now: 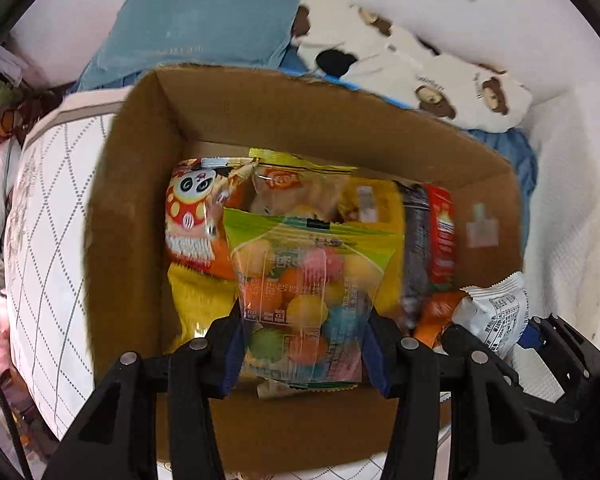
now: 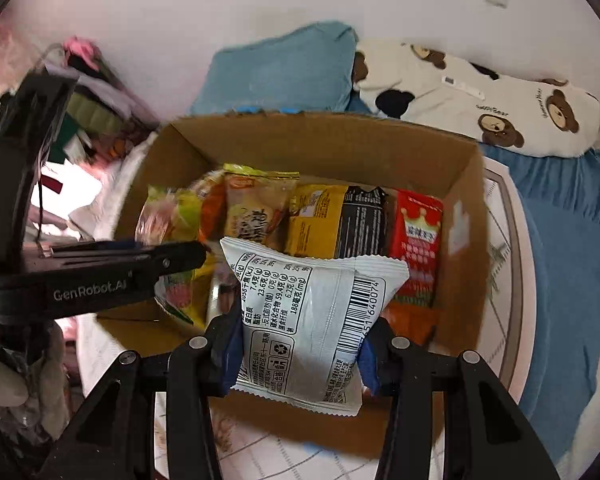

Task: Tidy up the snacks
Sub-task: 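Carry both packs into the box and open both tools, then lift both tools out of the box back toward the snacks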

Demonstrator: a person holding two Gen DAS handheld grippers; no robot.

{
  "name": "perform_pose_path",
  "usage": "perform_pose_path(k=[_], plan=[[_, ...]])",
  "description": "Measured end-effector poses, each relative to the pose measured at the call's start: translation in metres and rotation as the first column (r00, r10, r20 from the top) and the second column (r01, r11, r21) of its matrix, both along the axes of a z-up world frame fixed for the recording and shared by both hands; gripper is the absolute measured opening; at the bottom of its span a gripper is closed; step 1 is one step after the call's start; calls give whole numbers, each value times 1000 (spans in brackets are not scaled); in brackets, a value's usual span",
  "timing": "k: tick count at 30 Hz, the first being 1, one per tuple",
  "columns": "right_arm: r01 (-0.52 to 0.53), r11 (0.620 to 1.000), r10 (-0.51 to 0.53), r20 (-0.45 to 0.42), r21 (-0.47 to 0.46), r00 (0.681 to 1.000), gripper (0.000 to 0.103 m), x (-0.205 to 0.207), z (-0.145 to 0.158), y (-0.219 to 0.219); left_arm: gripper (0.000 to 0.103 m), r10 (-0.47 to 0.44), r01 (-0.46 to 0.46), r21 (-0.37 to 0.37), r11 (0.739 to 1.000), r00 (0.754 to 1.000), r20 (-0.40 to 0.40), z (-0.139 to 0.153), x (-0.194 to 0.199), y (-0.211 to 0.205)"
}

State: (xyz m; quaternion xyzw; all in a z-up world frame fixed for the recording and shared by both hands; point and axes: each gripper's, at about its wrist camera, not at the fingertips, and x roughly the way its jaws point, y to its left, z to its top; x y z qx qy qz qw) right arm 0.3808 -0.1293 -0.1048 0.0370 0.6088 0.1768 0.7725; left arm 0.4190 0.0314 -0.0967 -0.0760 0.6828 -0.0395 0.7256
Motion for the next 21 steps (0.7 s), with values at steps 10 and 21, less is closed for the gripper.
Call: perform_pose_path(k=[10, 21], plan=[[15, 1000, -12, -138, 20, 990, 60, 48, -54, 5, 56, 37, -39, -18, 999, 991, -128, -39, 25, 9], [29, 998, -35, -113, -52, 993, 100, 41, -47, -3, 95, 36, -36, 6, 999, 998, -48, -4, 5, 20]])
